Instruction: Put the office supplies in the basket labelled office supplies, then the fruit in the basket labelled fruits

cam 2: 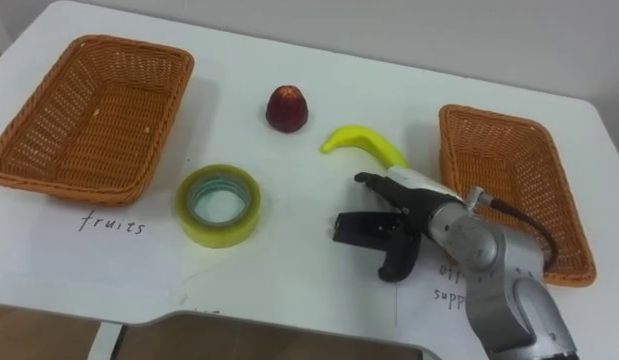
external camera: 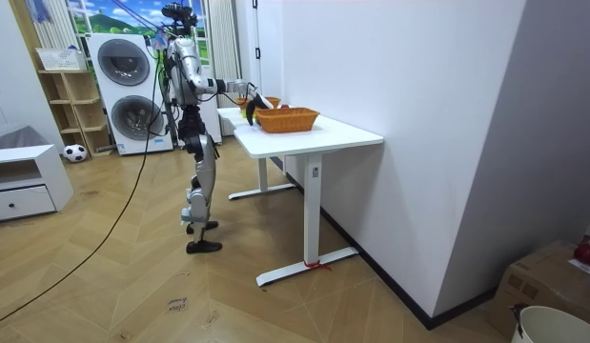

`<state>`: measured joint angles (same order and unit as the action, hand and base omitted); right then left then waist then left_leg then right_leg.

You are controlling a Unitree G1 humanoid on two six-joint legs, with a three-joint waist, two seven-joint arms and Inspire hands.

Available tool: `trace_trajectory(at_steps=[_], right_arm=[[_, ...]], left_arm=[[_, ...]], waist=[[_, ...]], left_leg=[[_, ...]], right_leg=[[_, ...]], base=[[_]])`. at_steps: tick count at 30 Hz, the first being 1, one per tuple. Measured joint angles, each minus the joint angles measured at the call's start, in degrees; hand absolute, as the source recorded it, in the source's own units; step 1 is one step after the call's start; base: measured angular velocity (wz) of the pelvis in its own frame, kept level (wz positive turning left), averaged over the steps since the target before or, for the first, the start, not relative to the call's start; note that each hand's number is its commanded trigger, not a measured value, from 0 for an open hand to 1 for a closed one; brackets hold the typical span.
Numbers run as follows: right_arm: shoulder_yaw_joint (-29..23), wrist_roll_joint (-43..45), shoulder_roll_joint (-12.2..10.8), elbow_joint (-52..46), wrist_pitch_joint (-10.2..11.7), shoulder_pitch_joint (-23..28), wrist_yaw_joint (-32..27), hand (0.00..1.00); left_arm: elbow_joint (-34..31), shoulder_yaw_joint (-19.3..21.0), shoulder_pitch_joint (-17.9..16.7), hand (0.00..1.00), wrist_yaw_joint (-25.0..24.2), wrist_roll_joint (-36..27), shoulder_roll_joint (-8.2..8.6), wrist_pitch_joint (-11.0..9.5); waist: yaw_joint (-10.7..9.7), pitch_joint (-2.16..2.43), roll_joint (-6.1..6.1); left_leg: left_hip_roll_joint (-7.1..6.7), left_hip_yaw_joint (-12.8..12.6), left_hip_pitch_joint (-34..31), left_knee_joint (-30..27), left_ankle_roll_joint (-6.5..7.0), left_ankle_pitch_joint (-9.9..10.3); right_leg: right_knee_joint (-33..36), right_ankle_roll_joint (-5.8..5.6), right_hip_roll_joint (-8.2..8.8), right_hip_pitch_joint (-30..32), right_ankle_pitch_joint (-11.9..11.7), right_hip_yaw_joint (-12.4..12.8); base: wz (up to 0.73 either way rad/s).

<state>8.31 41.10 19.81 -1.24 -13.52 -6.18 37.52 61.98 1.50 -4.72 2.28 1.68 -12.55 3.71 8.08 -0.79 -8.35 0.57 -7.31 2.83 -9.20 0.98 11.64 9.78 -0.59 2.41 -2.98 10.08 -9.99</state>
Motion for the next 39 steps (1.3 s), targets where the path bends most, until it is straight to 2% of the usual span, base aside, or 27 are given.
trace_trajectory(at_steps=[7,13,19,20,21,22,26,32,39], right_arm=[[2.2,1.5,-0.1,0.2,-0.4,-0.7,-0.7,0.0],[3.5,2.6,-0.1,0.5,-0.5,-0.7,-1.1,0.0],[4.2,4.2,-0.3,0.6,-2.2,-0.7,0.3,0.0],[4.3,4.3,-0.3,0.6,-2.6,-0.8,0.5,0.1],[4.4,4.4,-0.4,0.6,-2.8,-0.9,0.7,0.75],[4.5,4.4,-0.4,0.8,-2.8,-1.2,0.9,1.0],[4.7,4.5,-0.4,1.4,-2.8,-1.5,1.1,1.0],[4.5,6.4,-1.6,2.7,-2.9,-3.0,-2.3,1.0],[4.7,6.5,-1.7,3.9,-3.0,-3.7,-4.2,1.0]], left_arm=[[0.4,-1.2,0.0,0.0,2.3,-1.1,0.01,0.0],[0.3,-1.8,0.0,0.0,2.3,-1.1,-0.07,0.0],[0.2,-1.8,0.0,0.0,2.2,-1.0,-0.07,0.2],[0.2,-1.8,0.0,0.0,2.3,-1.0,-0.07,0.4],[0.2,-1.8,0.0,0.0,2.3,-1.0,-0.07,0.5],[0.2,-1.8,0.0,0.0,2.2,-1.1,-0.08,0.6],[0.1,-1.7,0.1,0.0,2.2,-1.1,-0.13,1.0],[0.0,-1.7,0.1,0.0,2.2,-1.1,-0.11,1.1],[-0.1,-1.7,0.2,0.0,2.2,-1.1,-0.07,1.2]], waist=[[0.1,0.14,-0.15],[0.2,0.29,-0.35],[0.4,0.33,-0.41],[0.4,0.35,-0.44],[0.4,0.36,-0.45],[0.4,0.36,-0.46],[0.4,0.49,-0.64],[0.5,0.49,-0.63],[0.5,0.47,-0.58]], left_leg=[[-0.04,0.5,0.0,-0.2,0.0,0.0],[-0.04,1.1,0.0,-0.2,0.0,0.0],[-0.06,1.2,0.6,0.1,0.0,0.0],[-0.06,1.2,0.6,0.2,0.0,0.0],[-0.06,1.2,0.7,0.2,0.0,0.0],[-0.06,1.2,0.7,0.3,0.0,0.0],[-0.05,1.2,0.7,0.3,0.0,0.0],[-0.06,1.3,0.8,0.3,0.0,0.0],[-0.08,1.5,0.8,0.5,0.0,0.0]], right_leg=[[0.0,0.0,0.03,-0.1,0.0,-0.5],[0.0,0.0,0.04,-0.4,0.0,-1.2],[0.0,0.0,0.03,-1.0,0.0,-1.3],[0.0,0.0,0.01,-1.0,0.0,-1.2],[0.0,0.0,0.01,-1.0,0.0,-1.2],[0.0,0.0,0.0,-1.0,0.0,-1.2],[0.0,0.0,-0.03,-1.0,0.0,-1.1],[-0.1,0.0,-0.05,-1.0,0.0,-1.2],[-0.2,0.0,-0.04,-1.0,0.0,-1.2]], base=[[0.02],[0.03],[0.01],[0.0],[0.0],[0.0],[0.0],[0.0],[0.0]])
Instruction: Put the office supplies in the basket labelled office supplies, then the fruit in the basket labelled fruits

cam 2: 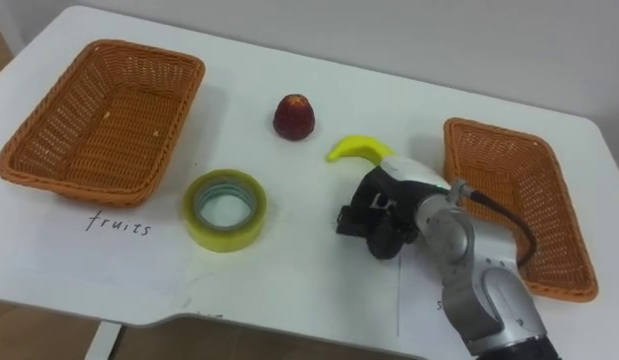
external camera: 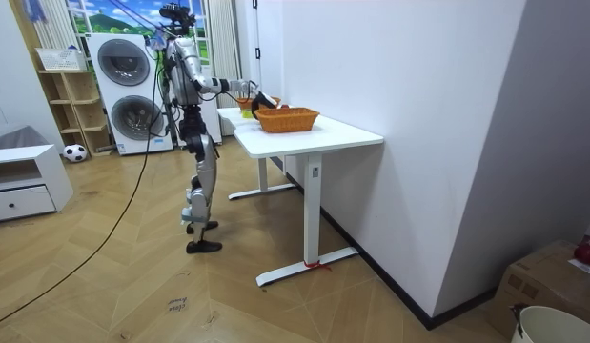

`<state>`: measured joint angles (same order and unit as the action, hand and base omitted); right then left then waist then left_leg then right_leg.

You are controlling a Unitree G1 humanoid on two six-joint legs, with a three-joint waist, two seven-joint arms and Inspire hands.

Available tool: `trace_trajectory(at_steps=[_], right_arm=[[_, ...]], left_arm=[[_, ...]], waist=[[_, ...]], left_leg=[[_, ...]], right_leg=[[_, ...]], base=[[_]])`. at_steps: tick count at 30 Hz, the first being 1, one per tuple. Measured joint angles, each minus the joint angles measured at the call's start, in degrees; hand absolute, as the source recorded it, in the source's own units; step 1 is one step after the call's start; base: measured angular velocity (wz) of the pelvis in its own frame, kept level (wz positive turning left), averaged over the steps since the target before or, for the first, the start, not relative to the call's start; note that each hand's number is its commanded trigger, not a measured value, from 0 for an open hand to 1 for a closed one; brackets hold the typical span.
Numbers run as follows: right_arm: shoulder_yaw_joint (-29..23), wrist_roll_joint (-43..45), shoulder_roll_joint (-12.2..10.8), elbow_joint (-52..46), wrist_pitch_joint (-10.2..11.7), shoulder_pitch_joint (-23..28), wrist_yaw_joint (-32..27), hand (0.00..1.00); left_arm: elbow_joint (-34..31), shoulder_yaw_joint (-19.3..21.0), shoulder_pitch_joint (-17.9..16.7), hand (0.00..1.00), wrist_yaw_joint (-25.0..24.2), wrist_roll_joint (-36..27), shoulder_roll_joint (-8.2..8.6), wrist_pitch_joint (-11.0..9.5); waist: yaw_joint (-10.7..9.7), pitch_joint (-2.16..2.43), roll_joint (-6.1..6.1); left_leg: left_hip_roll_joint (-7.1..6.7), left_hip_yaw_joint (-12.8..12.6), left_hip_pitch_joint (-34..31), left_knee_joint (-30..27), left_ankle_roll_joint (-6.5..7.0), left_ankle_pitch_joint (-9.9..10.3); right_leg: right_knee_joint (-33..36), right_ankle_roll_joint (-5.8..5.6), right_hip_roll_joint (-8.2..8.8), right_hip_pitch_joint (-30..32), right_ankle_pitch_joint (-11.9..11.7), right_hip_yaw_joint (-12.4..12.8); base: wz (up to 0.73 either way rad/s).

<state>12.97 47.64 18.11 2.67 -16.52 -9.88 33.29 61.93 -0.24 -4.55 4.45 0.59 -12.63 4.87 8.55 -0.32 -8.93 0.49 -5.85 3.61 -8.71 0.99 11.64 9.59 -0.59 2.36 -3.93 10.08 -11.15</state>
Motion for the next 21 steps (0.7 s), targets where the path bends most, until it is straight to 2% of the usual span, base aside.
trace_trajectory(at_steps=[15,21], right_arm=[[-0.5,-4.5,-0.7,-0.3,-0.4,0.8,-1.4,1.0],[-0.9,-4.9,-0.3,-1.6,1.5,1.2,-1.8,1.0]], left_arm=[[0.1,-0.7,0.0,0.0,1.4,0.1,0.45,0.0],[0.1,-0.6,0.0,0.0,0.9,-0.1,0.53,-0.4]], waist=[[-0.4,-0.14,0.63],[-1.3,-0.29,0.84]], left_leg=[[0.01,0.0,0.0,0.0,-0.01,0.0],[-0.03,-0.1,-0.1,0.0,-0.01,0.0]], right_leg=[[0.1,0.0,-0.07,-0.1,0.0,0.0],[0.1,0.0,0.0,0.1,0.0,0.1]], base=[[-0.01],[0.01]])
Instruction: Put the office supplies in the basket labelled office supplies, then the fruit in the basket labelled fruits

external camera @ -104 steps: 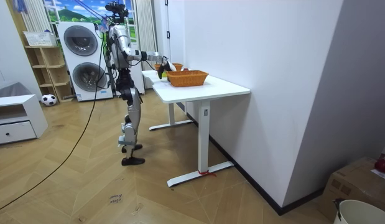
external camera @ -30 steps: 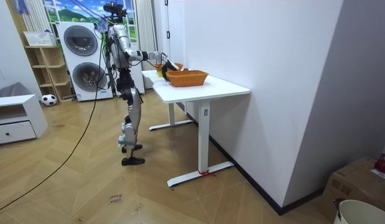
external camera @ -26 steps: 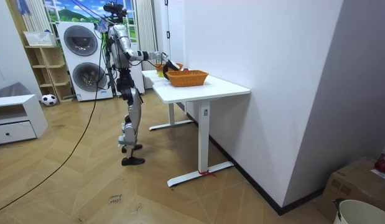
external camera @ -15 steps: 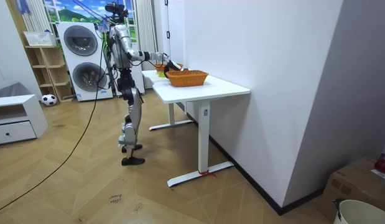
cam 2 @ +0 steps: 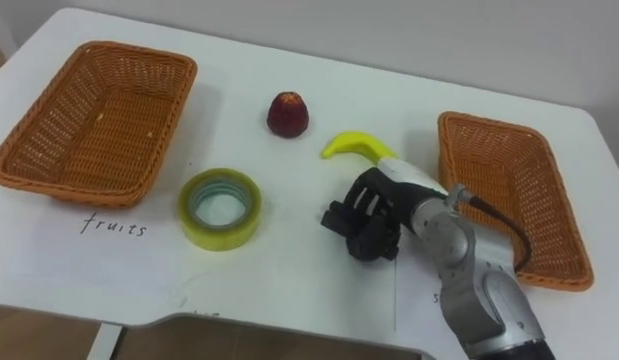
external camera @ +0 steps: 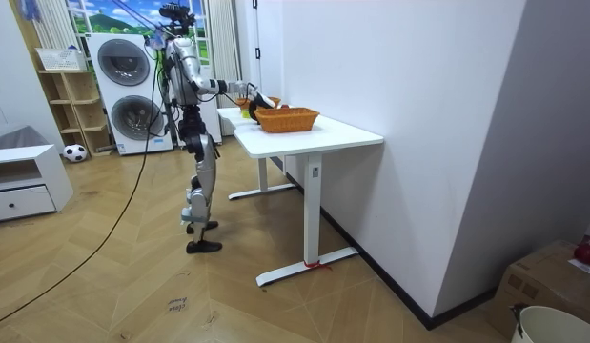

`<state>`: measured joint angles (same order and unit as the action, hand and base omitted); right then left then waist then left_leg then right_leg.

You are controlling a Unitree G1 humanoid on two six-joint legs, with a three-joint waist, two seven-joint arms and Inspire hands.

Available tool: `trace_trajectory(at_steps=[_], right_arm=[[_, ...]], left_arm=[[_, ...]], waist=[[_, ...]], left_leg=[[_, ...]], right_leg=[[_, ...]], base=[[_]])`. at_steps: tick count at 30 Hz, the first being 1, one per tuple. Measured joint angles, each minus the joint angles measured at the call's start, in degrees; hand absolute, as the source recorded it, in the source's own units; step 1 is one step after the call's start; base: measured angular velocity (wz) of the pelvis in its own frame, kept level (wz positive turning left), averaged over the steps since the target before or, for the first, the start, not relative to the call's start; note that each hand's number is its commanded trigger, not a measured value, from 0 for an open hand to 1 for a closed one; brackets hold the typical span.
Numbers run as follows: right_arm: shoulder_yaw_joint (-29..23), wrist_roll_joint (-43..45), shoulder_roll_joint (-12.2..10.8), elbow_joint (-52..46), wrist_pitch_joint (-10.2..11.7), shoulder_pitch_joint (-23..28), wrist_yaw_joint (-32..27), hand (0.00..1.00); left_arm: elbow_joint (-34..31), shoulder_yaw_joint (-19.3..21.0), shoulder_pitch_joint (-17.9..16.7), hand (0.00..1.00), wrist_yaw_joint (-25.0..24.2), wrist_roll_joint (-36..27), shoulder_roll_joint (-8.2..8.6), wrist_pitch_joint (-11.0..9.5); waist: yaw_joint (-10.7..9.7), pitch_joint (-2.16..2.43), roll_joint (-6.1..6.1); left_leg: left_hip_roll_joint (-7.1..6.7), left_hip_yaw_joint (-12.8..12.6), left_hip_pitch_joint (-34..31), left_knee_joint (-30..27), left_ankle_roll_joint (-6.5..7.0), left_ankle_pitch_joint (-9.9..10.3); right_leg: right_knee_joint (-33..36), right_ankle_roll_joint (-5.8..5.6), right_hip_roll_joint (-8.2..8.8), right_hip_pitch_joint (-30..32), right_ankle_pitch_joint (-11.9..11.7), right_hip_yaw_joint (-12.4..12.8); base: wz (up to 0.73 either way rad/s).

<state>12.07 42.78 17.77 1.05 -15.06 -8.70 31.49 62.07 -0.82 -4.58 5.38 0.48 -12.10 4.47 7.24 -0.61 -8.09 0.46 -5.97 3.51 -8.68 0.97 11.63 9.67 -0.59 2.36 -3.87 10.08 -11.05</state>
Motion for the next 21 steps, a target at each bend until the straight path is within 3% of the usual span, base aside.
trace_trajectory(at_steps=[7,15,21], right_arm=[[-3.0,-4.8,0.0,-6.7,2.9,0.0,0.3,1.0],[-9.2,-9.9,1.0,-12.2,5.3,0.0,-3.3,1.0],[-12.4,-11.0,3.3,-15.1,6.4,-0.9,-6.5,1.0]], left_arm=[[0.0,0.6,-1.2,0.0,-0.8,0.0,0.08,-2.1],[-0.6,2.5,-2.5,0.0,-1.2,0.2,0.46,-2.8],[-0.2,4.4,-2.9,0.0,-1.3,0.2,0.88,-3.6]], waist=[[-2.3,-0.19,0.33],[-2.5,0.07,0.12],[-2.5,0.08,0.1]], left_leg=[[-0.08,0.1,0.1,-0.1,0.04,0.0],[-0.19,0.5,0.3,-0.1,0.03,0.0],[-0.15,0.0,0.3,-0.1,0.04,0.0]], right_leg=[[-0.1,0.0,0.07,0.0,0.0,0.0],[-0.1,0.0,0.18,-0.1,0.0,0.7],[-0.1,0.0,0.12,-0.1,0.0,0.9]], base=[[0.02],[0.0],[-0.02]])
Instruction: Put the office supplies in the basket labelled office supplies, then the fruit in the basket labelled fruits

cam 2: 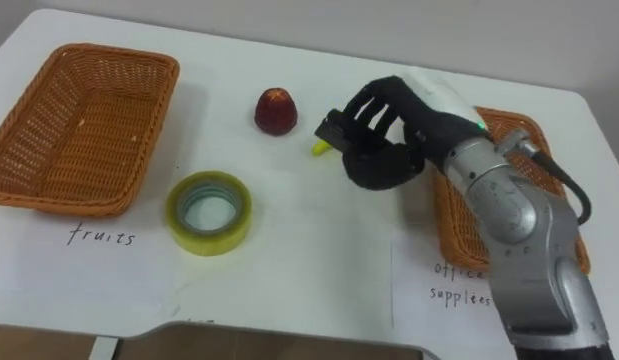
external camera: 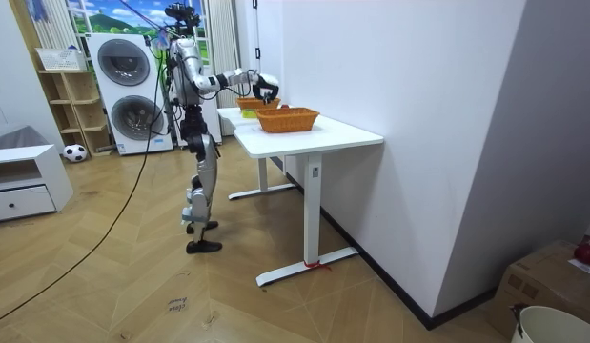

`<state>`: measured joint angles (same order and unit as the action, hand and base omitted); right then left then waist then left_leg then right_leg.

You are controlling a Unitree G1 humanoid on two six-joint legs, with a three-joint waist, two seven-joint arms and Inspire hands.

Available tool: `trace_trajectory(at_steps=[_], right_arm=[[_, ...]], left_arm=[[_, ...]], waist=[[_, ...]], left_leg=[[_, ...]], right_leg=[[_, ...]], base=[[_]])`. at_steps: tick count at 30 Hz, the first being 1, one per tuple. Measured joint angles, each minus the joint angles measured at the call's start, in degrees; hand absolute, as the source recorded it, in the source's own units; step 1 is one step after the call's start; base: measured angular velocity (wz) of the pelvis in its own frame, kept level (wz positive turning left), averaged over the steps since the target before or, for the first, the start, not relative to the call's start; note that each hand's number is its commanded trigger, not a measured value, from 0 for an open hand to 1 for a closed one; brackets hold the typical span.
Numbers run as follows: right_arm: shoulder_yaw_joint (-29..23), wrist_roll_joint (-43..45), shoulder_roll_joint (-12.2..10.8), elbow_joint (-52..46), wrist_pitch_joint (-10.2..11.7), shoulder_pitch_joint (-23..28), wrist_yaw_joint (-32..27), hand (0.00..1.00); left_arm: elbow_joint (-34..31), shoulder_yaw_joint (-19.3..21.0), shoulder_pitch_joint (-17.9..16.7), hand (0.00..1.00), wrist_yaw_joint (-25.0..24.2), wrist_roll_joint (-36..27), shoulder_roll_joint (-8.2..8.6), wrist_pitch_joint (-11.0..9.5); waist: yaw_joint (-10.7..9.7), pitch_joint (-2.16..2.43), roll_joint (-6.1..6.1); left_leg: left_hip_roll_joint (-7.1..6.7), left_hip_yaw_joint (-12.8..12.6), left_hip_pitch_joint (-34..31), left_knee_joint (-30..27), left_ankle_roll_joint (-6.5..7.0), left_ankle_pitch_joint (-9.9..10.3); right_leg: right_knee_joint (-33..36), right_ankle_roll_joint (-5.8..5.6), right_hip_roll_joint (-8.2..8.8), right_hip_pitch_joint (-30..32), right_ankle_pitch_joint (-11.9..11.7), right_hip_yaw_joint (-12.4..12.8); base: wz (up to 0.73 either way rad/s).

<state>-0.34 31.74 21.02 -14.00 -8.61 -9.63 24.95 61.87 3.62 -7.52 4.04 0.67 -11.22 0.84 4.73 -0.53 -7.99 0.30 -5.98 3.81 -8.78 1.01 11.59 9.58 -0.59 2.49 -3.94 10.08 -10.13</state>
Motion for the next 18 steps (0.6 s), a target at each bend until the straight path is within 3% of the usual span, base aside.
trace_trajectory(at_steps=[11,18], right_arm=[[-3.6,-2.7,2.6,-0.2,0.5,-0.2,-2.6,1.0],[-5.3,-2.8,2.6,-0.2,0.5,-0.2,-4.6,1.0]], left_arm=[[-0.1,1.9,-1.3,0.0,0.0,0.1,0.09,0.0],[-0.6,2.2,-2.0,0.0,0.3,0.1,0.09,0.0]], waist=[[-1.4,0.38,-0.55],[-2.8,0.4,-0.61]], left_leg=[[0.07,0.0,-0.2,-0.4,0.0,0.0],[0.02,0.0,-0.1,-0.4,0.0,0.0]], right_leg=[[0.2,0.0,-0.03,-0.3,0.0,-0.3],[0.2,-0.01,0.02,-0.1,0.0,-0.3]], base=[[0.0],[0.0]])
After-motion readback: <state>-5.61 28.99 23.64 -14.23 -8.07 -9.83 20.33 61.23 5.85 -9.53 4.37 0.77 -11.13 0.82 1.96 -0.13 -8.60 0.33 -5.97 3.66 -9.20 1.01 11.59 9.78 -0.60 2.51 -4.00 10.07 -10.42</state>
